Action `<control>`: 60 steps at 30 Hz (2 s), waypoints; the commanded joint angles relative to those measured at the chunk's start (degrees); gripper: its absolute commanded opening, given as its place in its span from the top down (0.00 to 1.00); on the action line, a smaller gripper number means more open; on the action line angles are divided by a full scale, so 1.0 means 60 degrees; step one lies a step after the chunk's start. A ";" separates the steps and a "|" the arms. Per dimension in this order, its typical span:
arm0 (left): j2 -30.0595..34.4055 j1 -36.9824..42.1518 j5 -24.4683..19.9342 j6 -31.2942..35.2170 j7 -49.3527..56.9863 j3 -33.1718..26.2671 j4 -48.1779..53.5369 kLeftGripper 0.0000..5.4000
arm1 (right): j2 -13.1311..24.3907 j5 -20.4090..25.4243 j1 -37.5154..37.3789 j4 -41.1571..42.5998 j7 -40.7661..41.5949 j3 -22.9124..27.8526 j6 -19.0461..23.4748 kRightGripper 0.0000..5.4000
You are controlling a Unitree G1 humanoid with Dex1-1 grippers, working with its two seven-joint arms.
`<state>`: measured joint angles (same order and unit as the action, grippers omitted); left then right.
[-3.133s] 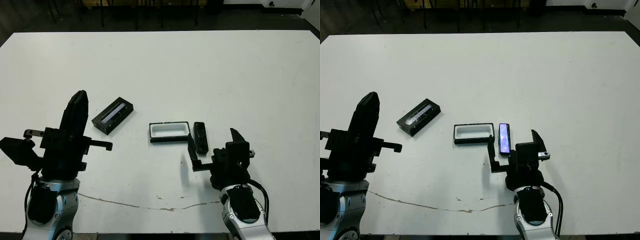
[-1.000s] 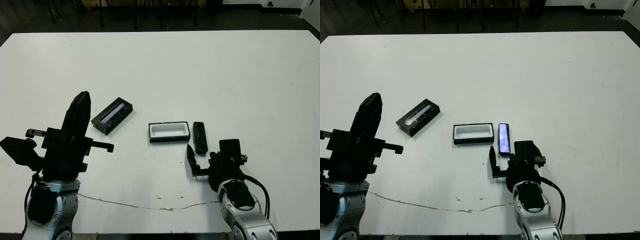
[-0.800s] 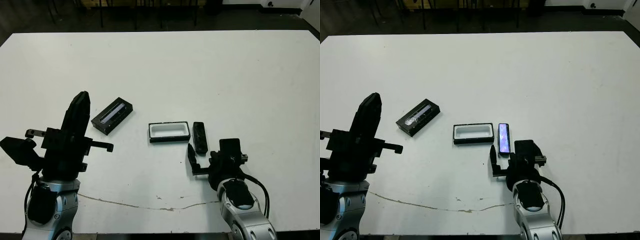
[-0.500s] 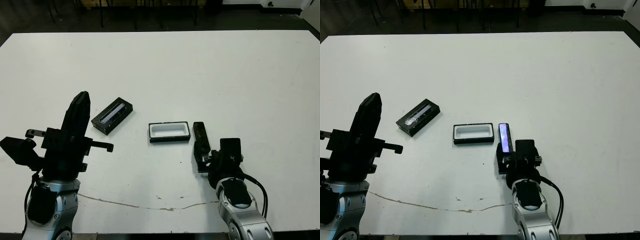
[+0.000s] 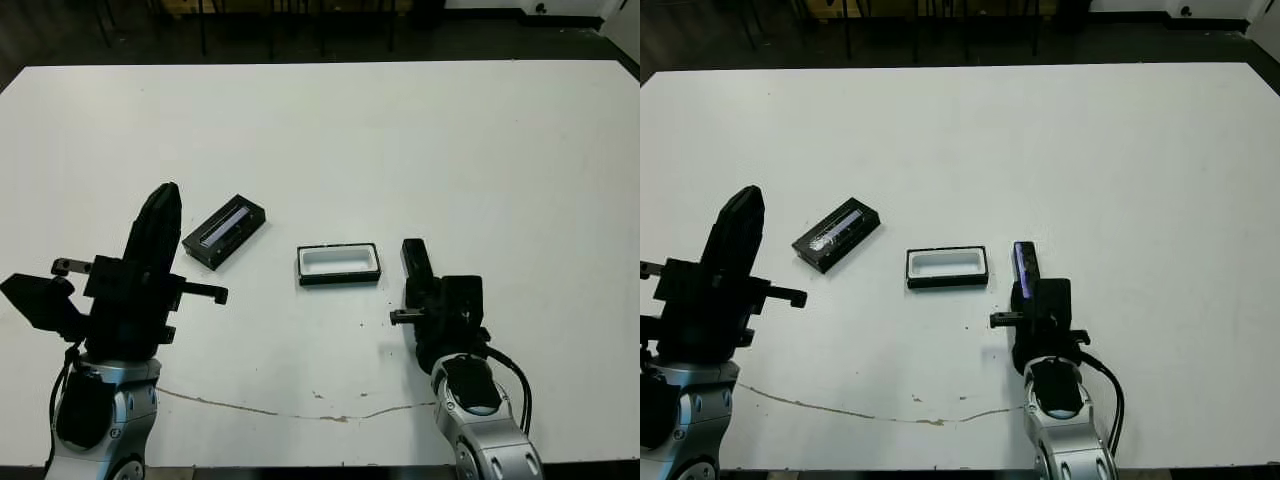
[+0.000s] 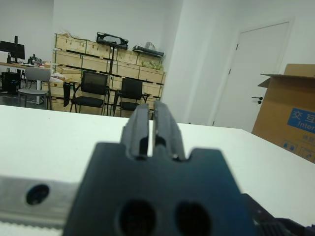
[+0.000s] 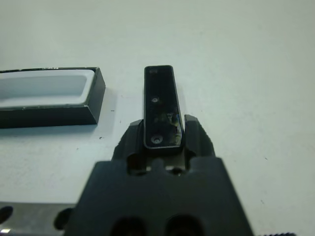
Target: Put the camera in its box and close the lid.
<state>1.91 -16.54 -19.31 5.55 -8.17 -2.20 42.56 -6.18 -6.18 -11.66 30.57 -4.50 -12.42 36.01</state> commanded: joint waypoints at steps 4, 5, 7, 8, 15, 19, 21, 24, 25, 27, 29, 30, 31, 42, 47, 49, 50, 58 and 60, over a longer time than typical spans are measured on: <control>0.0018 -0.1652 0.0054 0.0018 -0.0009 0.0094 -0.0152 1.00 | 0.0253 0.0198 -0.0349 -0.0455 0.0186 0.0206 -0.0617 0.90; 0.0029 -0.1645 0.0015 0.0047 -0.0017 0.0082 -0.0143 1.00 | 0.0245 0.0222 -0.0373 -0.0464 0.0184 0.0230 -0.0697 0.90; 0.0025 -0.1650 0.0007 0.0099 0.0020 0.0078 -0.0103 1.00 | 0.0245 0.0276 -0.0464 -0.0525 0.0177 0.0295 -0.1032 0.90; 0.0028 -0.1654 0.0009 0.0101 0.0022 0.0080 -0.0090 1.00 | 0.0298 0.0270 -0.0514 -0.0557 0.0186 0.0319 -0.1249 0.90; 0.0048 -0.1664 -0.0046 0.0072 -0.0040 0.0070 -0.0111 1.00 | 0.0902 -0.0277 -0.0905 -0.0093 0.0077 0.0479 -0.2528 0.90; 0.0051 -0.1654 -0.0077 0.0227 0.0025 0.0107 -0.0016 1.00 | 0.1540 0.0065 -0.0749 0.0249 0.0787 0.1218 -0.3698 0.90; 0.0043 -0.1653 -0.0174 0.0305 0.0035 0.0127 0.0007 1.00 | 0.1850 0.0460 -0.0515 0.0402 0.1394 0.1710 -0.3818 0.90; 0.0043 -0.1681 -0.0132 0.0356 0.0108 0.0175 0.0048 1.00 | 0.2549 0.1498 0.0098 0.0555 0.2509 0.2616 -0.3327 0.90; 0.0033 -0.1694 -0.0089 0.0345 0.0144 0.0194 0.0058 1.00 | 0.2917 0.1961 0.0412 0.0483 0.2964 0.2947 -0.3123 0.90; 0.0023 -0.1719 -0.0065 0.0355 0.0197 0.0210 0.0089 1.00 | 0.3597 0.2661 0.0980 0.0283 0.3697 0.3423 -0.2764 0.90; 0.0034 -0.1746 -0.0078 0.0375 0.0224 0.0205 0.0127 1.00 | 0.4345 0.3137 0.1624 -0.0068 0.4399 0.3724 -0.2538 0.90; 0.0044 -0.1752 -0.0127 0.0383 0.0210 0.0194 0.0129 1.00 | 0.4743 0.3259 0.1965 -0.0273 0.4750 0.3792 -0.2485 0.90; 0.0050 -0.1755 -0.0174 0.0391 0.0195 0.0187 0.0130 1.00 | 0.5117 0.3352 0.2316 -0.0507 0.5104 0.3811 -0.2474 0.90; 0.0068 -0.1807 0.0285 0.0423 0.0367 0.0364 0.0152 1.00 | 0.7401 0.3346 0.5806 -0.3842 0.8486 0.2528 -0.2901 0.90; 0.0090 -0.1783 0.0376 0.0428 0.0368 0.0370 0.0099 1.00 | 0.7252 0.4256 0.7187 -0.5685 1.0730 0.1950 -0.2644 0.90; 0.0073 -0.1788 0.0437 0.0517 0.0437 0.0395 0.0157 1.00 | 0.7154 0.4359 0.7657 -0.6372 1.1535 0.1610 -0.2626 0.90; 0.0071 -0.1787 0.0463 0.0539 0.0460 0.0407 0.0175 1.00 | 0.7116 0.4369 0.7849 -0.6611 1.1855 0.1431 -0.2548 0.90; 0.0058 -0.1718 0.0497 0.0336 0.0388 0.0469 -0.0031 1.00 | 0.6668 0.3895 0.9036 -0.7985 1.3556 -0.0168 -0.2093 0.90; 0.0025 -0.1724 0.0408 0.0484 0.0438 0.0472 0.0041 1.00 | 0.6540 0.3747 0.9109 -0.8108 1.3605 -0.0385 -0.2090 0.90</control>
<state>1.65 -17.81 -17.07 6.90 -5.78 0.14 43.70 33.77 17.57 42.21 -16.77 76.29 -12.99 22.60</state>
